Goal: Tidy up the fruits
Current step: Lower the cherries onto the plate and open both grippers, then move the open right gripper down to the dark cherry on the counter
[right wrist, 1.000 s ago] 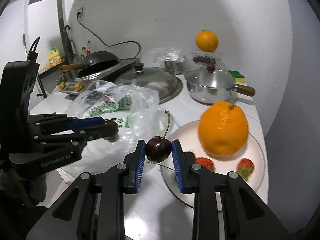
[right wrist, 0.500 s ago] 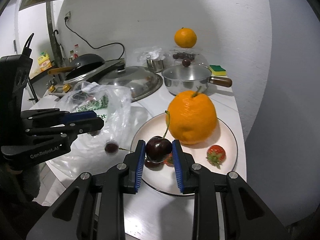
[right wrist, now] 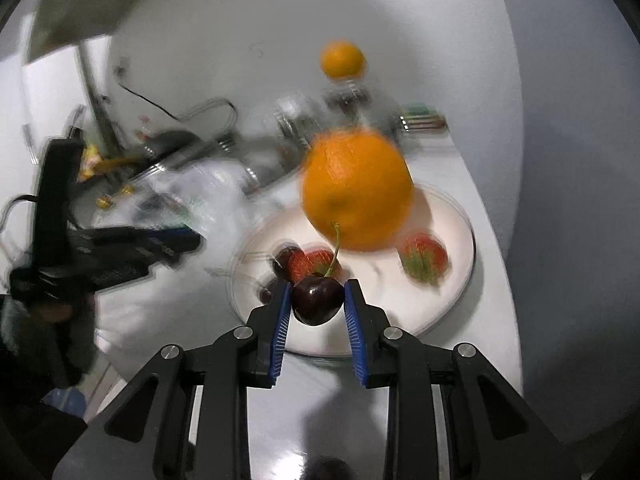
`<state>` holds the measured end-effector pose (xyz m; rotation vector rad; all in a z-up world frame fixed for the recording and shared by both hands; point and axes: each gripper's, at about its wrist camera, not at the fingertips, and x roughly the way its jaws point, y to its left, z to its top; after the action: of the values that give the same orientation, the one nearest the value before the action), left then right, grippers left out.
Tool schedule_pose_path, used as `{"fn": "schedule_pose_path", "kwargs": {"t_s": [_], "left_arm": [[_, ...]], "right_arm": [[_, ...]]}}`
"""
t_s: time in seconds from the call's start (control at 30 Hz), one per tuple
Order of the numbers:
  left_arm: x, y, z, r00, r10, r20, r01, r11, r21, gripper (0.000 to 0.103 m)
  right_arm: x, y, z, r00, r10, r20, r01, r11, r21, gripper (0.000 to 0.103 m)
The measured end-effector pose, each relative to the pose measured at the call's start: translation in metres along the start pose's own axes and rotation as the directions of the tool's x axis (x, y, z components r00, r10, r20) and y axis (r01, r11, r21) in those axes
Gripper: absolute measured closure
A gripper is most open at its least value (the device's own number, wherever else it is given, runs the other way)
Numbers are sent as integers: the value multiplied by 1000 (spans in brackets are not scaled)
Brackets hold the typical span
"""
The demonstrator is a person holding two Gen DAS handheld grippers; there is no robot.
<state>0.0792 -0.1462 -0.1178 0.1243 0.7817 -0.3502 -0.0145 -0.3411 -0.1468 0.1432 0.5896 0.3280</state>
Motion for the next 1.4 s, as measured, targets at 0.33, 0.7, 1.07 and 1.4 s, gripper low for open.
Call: {"fn": "schedule_pose_path", "kwargs": {"t_s": [0.33,0.7,1.07,1.4], "left_arm": [[-11,1,-9,999,-34,19,34,999,2,80],[-16,-6,-12,999,-37,12,37,999,2,80],[-16,-17,-12,999,-38,10,38,999,12,79],[-20,-22,-14,999,-34,17,33,999,12,79]], "right_arm": [[7,10,0,998,-48,40,50,998,-31,74],[8,12,6,998,-50,39,52,997,-57,72],[4,9,6,998,-24,59,29,997,-74,64],[-3,10,8,997,4,79,3,996,-92,64]]}}
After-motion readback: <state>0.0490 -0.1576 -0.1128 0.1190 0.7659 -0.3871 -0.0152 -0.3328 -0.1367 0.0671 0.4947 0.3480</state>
